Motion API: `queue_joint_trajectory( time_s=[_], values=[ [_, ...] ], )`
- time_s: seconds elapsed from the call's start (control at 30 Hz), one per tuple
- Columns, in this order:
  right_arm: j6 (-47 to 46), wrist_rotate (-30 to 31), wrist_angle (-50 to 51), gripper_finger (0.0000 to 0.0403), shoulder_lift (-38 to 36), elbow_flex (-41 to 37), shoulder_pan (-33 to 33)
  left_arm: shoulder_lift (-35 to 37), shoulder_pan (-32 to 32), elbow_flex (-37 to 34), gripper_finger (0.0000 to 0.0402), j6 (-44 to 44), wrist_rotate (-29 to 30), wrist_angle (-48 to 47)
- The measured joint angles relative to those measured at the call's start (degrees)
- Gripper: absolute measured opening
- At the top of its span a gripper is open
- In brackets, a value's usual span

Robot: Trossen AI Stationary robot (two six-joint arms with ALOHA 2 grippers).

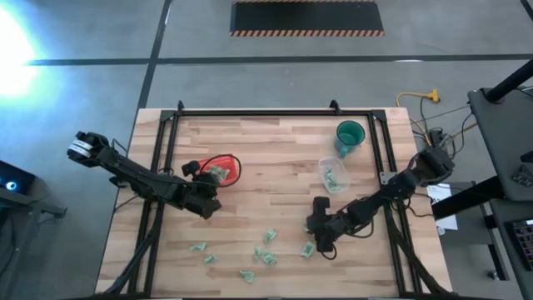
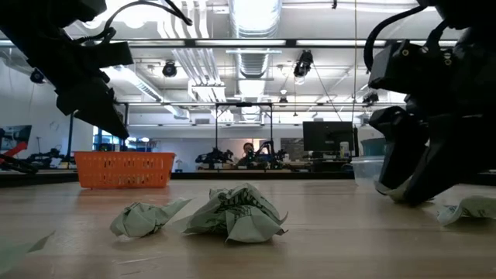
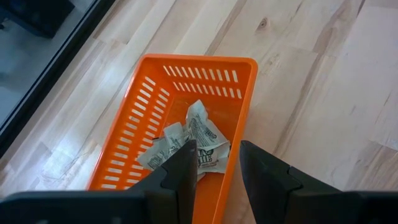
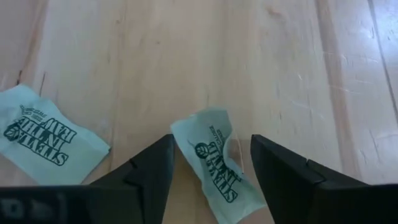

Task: Pick and place items into bin
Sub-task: Put the stevia packet into the transparent container

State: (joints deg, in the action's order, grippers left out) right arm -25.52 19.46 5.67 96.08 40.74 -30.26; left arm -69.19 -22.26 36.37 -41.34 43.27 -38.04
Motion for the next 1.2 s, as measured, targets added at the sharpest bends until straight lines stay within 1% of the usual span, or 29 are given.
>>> queue_joint_trajectory(
  time_s=[0.17,0.47,0.53,0.77,0.9,1.07,1.2],
  values=[
    [0.1,-0.2,0.3,0.0162,0.1,0.1,0.0,0.0,0.0,0.0,0.0105,0.0,0.0,0.0],
    [3.6,-0.2,1.6,0.0039,-1.5,0.0,0.1,0.0,0.0,0.0,0.0105,0.0,-0.1,0.0],
    [4.7,-0.2,1.7,0.0017,-1.8,0.0,0.1,0.0,0.0,0.0,0.0105,0.0,-0.1,0.0],
    [6.4,0.3,1.5,0.0009,-2.3,0.0,0.1,0.0,0.0,0.0,0.0105,0.0,-0.1,0.0],
    [8.1,2.6,1.6,0.0009,-3.0,0.0,0.0,0.0,0.0,0.0,0.0105,0.0,-0.1,0.0],
    [9.0,8.5,6.4,0.0008,-6.1,0.0,0.0,0.0,0.0,0.0,0.0105,0.0,0.0,0.0],
    [4.9,14.3,14.2,0.0008,-10.4,0.0,0.0,0.0,0.0,0.0,0.0105,0.0,0.0,0.0]
  ],
)
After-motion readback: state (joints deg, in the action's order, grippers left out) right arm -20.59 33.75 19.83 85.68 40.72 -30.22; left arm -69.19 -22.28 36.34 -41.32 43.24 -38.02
